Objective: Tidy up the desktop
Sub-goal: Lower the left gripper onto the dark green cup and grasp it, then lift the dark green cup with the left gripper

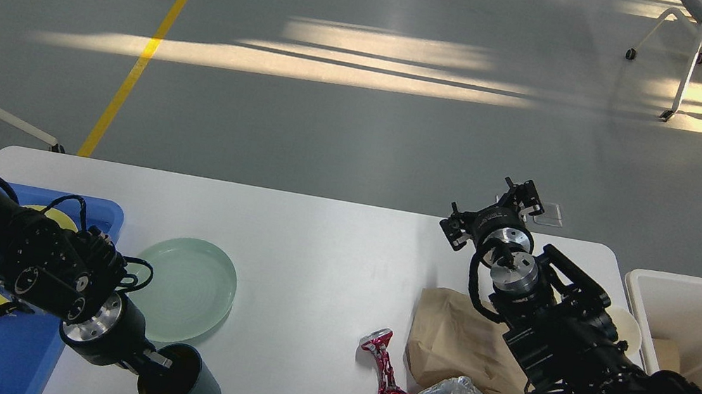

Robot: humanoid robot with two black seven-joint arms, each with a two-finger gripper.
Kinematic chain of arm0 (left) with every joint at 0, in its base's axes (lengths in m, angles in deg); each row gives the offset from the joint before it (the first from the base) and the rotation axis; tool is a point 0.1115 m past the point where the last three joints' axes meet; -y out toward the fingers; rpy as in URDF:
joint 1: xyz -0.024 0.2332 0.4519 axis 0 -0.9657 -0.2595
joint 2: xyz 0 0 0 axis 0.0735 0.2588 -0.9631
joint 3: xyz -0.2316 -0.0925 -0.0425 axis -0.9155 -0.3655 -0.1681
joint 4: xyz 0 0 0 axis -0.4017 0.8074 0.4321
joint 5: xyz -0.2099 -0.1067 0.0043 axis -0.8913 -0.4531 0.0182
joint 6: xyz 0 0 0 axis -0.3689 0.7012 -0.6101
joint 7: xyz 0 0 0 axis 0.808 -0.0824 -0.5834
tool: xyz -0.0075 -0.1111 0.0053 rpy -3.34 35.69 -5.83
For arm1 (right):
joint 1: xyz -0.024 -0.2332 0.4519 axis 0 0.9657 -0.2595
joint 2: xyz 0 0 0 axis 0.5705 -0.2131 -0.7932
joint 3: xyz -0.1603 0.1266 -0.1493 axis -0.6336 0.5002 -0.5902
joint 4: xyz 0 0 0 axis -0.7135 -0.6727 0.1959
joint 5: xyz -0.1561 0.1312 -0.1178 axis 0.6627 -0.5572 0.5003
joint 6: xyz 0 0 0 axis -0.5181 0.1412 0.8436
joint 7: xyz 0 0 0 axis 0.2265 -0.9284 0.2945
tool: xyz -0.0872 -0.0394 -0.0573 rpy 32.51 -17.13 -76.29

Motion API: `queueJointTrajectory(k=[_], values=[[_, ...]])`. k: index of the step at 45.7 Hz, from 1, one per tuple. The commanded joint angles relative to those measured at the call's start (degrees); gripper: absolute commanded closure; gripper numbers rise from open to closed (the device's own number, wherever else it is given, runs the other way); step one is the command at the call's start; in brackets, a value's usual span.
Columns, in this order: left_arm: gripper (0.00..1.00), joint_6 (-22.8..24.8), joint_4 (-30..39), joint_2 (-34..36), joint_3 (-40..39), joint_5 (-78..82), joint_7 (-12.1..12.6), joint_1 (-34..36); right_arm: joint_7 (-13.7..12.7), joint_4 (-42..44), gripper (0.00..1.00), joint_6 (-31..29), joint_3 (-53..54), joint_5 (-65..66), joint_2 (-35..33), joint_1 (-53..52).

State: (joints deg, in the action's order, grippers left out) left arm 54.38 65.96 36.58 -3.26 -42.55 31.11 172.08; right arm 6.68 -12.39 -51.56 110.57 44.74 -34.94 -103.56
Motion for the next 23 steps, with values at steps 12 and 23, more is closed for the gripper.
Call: queueJointTrajectory(k=[12, 23], values=[[1.0, 1.8, 5.6, 1.1, 0.7, 0.1, -0.2, 5.7, 0.0, 0.0, 0.0, 0.0, 0.0, 0.0, 0.0, 0.0], [1.0, 23.0, 9.9, 7.3, 0.9, 0.2, -0.9, 22.8, 0.0, 0.1, 0.0, 0.0, 0.0, 0.0, 0.0, 0.0]])
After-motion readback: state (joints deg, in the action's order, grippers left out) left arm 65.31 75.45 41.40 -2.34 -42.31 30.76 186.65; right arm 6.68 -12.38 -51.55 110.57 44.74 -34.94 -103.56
